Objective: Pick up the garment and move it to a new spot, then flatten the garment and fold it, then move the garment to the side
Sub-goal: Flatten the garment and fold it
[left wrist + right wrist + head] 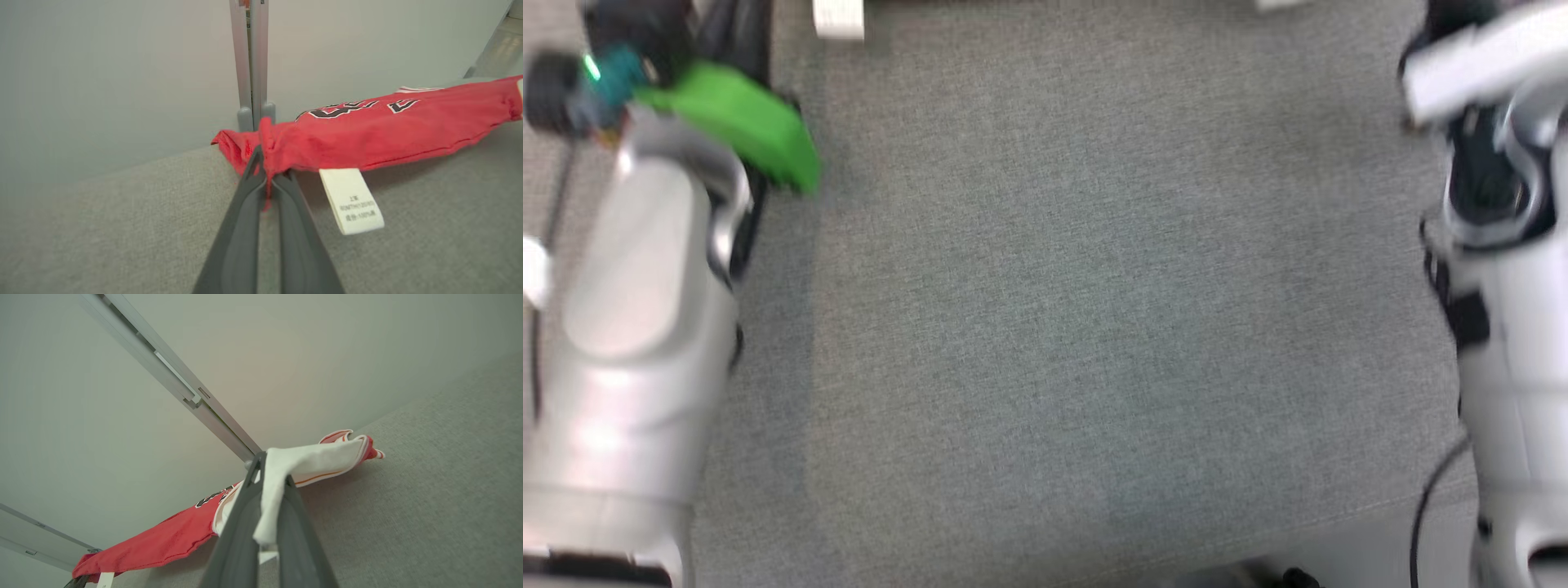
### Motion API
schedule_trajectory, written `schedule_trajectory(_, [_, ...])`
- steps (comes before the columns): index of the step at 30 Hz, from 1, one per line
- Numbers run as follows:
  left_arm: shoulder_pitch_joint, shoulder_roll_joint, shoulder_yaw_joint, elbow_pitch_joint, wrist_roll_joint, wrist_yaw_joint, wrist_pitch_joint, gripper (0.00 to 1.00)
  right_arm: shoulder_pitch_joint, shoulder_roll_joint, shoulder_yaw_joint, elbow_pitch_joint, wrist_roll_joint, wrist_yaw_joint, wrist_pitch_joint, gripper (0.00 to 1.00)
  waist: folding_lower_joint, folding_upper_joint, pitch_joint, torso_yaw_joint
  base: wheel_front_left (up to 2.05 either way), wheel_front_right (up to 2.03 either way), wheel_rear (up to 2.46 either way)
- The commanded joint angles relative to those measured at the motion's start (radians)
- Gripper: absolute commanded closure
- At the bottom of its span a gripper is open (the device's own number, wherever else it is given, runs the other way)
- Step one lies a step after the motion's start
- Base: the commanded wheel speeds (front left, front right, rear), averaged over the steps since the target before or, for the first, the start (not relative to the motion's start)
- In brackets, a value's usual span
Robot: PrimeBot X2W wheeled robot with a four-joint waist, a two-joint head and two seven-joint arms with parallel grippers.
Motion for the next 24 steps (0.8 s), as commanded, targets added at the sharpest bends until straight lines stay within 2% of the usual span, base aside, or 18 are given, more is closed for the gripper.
schedule_trajectory(1, [0.068,0.014,-0.007,-0.022,0.0,0.002,-0.016,1.0,0.087,-0.02,0.007,-0.039,0.018,0.0,-0.004,1.0,-0.0002,-0.0001,-0.046,0.004,0.0,0.0,0.0])
schedule_trajectory(6, [0.343,0.018,-0.022,-0.126,-0.02,0.041,-0.032,1.0,0.367,-0.061,0.012,-0.116,0.048,0.0,-0.017,1.0,-0.0002,-0.0001,-0.124,0.001,0.0,0.0,0.0])
schedule_trajectory(9, [0.533,0.027,-0.027,-0.218,-0.029,0.088,-0.023,1.0,0.518,-0.07,-0.011,-0.138,0.052,0.0,-0.009,1.0,-0.0002,-0.0001,-0.189,0.006,0.0,0.0,0.0])
schedule_trajectory(15, [0.878,0.01,-0.043,-0.402,-0.075,0.174,0.024,1.0,0.794,-0.039,-0.072,-0.156,0.026,-0.001,0.014,1.0,-0.0002,-0.0001,-0.288,0.025,0.0,0.0,0.0])
schedule_trajectory(19, [1.067,-0.023,-0.061,-0.542,-0.125,0.217,0.064,1.0,0.951,-0.002,-0.103,-0.215,0.019,-0.001,0.053,1.0,-0.0002,-0.0001,-0.305,0.034,0.0,0.0,0.0])
schedule_trajectory(24, [1.192,-0.062,-0.082,-0.685,-0.19,0.249,0.128,1.0,1.026,0.024,-0.128,-0.298,0.014,0.0,0.105,1.0,-0.0002,-0.0001,-0.3,0.032,0.0,0.0,0.0])
